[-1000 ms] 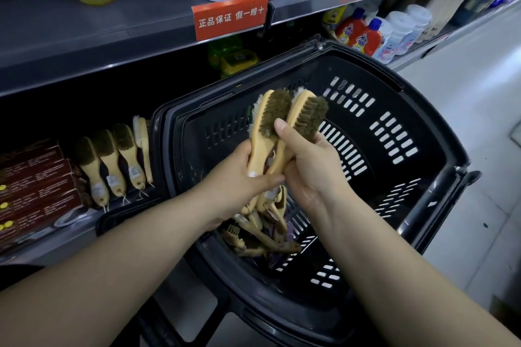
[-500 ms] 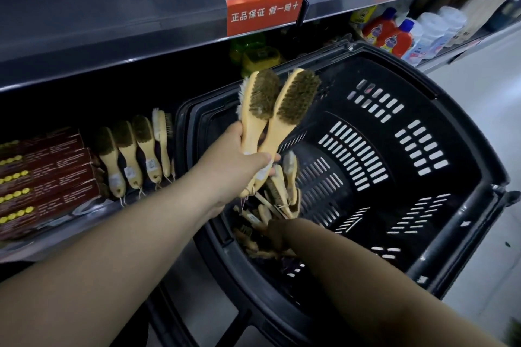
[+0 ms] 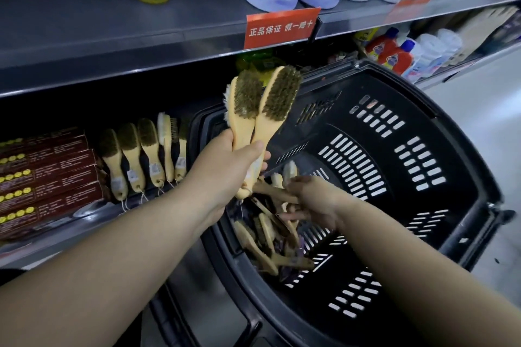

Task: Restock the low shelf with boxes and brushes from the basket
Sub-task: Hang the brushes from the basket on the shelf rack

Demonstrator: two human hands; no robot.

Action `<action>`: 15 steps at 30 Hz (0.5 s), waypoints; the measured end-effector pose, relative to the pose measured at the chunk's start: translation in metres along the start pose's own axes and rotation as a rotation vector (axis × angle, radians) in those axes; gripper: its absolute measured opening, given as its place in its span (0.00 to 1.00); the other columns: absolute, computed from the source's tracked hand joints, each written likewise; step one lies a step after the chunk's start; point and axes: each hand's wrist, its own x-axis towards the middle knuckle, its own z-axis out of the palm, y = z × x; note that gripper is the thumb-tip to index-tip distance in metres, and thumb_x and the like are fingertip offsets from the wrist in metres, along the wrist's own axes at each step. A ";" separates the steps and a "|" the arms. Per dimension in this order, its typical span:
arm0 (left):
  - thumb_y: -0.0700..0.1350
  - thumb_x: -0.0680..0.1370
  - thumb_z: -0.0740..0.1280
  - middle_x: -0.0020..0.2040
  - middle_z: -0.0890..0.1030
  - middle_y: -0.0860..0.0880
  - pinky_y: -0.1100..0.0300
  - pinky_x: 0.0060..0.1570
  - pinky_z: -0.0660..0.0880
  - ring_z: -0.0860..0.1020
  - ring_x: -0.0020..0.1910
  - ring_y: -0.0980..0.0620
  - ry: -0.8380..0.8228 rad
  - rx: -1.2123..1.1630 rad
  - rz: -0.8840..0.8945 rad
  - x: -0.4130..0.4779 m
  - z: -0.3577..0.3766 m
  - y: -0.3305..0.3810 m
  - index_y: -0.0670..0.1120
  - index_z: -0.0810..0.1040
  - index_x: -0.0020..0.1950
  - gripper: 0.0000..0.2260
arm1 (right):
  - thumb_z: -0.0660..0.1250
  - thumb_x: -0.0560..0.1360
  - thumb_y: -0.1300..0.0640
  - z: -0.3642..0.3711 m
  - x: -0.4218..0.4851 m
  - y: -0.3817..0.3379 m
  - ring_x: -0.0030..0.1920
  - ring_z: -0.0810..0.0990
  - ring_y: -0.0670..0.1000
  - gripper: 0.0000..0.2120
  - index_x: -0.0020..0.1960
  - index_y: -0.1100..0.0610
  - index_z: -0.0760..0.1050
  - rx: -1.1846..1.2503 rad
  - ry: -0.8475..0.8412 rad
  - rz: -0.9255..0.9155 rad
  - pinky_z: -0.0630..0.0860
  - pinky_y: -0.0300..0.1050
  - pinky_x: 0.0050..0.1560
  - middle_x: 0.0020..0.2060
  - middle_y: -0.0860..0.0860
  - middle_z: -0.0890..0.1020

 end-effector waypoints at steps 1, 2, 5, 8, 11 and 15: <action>0.46 0.79 0.63 0.45 0.83 0.53 0.52 0.48 0.78 0.82 0.45 0.55 0.016 -0.019 -0.011 0.001 0.000 0.000 0.57 0.73 0.48 0.05 | 0.56 0.81 0.62 0.001 -0.012 -0.001 0.25 0.72 0.45 0.07 0.46 0.59 0.70 0.111 0.024 -0.059 0.81 0.42 0.32 0.36 0.54 0.76; 0.46 0.79 0.64 0.45 0.83 0.53 0.51 0.48 0.78 0.82 0.46 0.53 0.039 -0.032 -0.020 0.001 0.000 -0.001 0.57 0.74 0.47 0.05 | 0.57 0.81 0.62 0.003 -0.022 0.001 0.23 0.72 0.45 0.07 0.47 0.60 0.71 0.192 0.037 -0.112 0.80 0.41 0.31 0.32 0.53 0.75; 0.44 0.77 0.67 0.45 0.83 0.49 0.48 0.49 0.78 0.81 0.46 0.49 0.099 -0.058 -0.062 0.003 0.000 0.000 0.55 0.75 0.44 0.05 | 0.58 0.80 0.63 0.010 -0.052 0.007 0.30 0.75 0.46 0.07 0.53 0.62 0.74 0.389 -0.002 -0.194 0.79 0.39 0.33 0.33 0.53 0.77; 0.42 0.75 0.69 0.45 0.83 0.48 0.51 0.49 0.79 0.81 0.42 0.52 0.096 -0.101 -0.106 0.002 0.002 -0.002 0.51 0.76 0.46 0.04 | 0.60 0.77 0.65 0.016 -0.067 0.005 0.37 0.77 0.46 0.08 0.54 0.62 0.75 0.403 -0.062 -0.302 0.78 0.36 0.36 0.39 0.53 0.79; 0.41 0.75 0.69 0.45 0.82 0.47 0.53 0.48 0.79 0.80 0.41 0.53 0.064 -0.169 -0.135 -0.003 0.008 -0.002 0.50 0.76 0.49 0.05 | 0.62 0.75 0.66 0.021 -0.069 0.004 0.35 0.80 0.46 0.09 0.54 0.60 0.75 0.347 -0.116 -0.403 0.76 0.38 0.36 0.37 0.52 0.81; 0.44 0.77 0.67 0.47 0.83 0.50 0.57 0.35 0.80 0.81 0.43 0.52 -0.041 -0.259 -0.174 -0.009 0.009 0.003 0.54 0.75 0.53 0.08 | 0.68 0.70 0.64 0.026 -0.068 0.007 0.37 0.82 0.49 0.14 0.56 0.60 0.76 0.300 -0.123 -0.479 0.79 0.39 0.36 0.39 0.54 0.82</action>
